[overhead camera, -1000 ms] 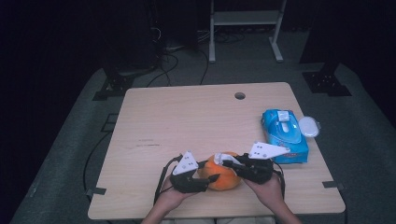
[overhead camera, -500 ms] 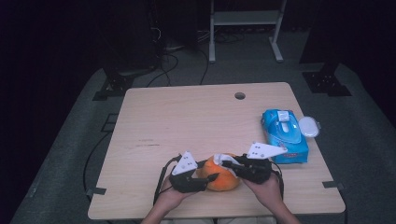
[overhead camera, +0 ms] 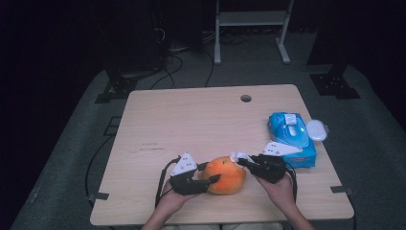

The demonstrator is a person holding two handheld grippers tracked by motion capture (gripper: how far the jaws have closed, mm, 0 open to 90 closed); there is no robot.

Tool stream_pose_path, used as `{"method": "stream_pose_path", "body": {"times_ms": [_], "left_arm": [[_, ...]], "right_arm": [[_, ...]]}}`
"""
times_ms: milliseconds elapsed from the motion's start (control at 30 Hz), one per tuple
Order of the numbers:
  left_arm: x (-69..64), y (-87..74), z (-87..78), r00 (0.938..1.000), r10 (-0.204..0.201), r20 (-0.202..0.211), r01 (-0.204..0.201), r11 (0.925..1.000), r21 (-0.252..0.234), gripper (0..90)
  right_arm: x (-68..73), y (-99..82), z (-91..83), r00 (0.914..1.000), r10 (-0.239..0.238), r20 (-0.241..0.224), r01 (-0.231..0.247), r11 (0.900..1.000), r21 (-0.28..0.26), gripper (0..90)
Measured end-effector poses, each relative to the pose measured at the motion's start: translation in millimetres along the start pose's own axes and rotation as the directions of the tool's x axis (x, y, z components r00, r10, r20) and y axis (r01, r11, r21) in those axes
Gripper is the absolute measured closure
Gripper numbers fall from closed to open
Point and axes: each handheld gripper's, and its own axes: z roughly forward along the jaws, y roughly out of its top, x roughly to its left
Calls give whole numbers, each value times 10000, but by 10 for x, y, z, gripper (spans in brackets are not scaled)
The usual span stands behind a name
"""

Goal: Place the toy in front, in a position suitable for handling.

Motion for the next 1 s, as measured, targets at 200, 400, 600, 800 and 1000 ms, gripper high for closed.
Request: {"method": "stream_pose_path", "body": {"times_ms": [200,400,600,800,1000], "left_arm": [[55,-47,-34,10000,-35,-33,35,10000,58,456],[59,-5,-67,9996,-19,-283,18,10000,-21,455],[16,32,-74,9998,-55,-190,53,9999,-102,457],[29,25,-58,9993,-199,323,202,9998,-85,348],[166,-64,14,9962,-861,126,852,9945,608,86]], "right_arm": [[-176,-122,33,9975,656,245,-664,9972,354,808],[-83,-28,-31,9976,673,-131,-676,9975,-184,807],[235,106,-3,9965,-379,-750,346,9984,-442,807],[41,-42,67,9983,293,-513,-296,9995,-62,807],[-34,-73,92,9972,573,-475,-572,9984,31,806]]}}
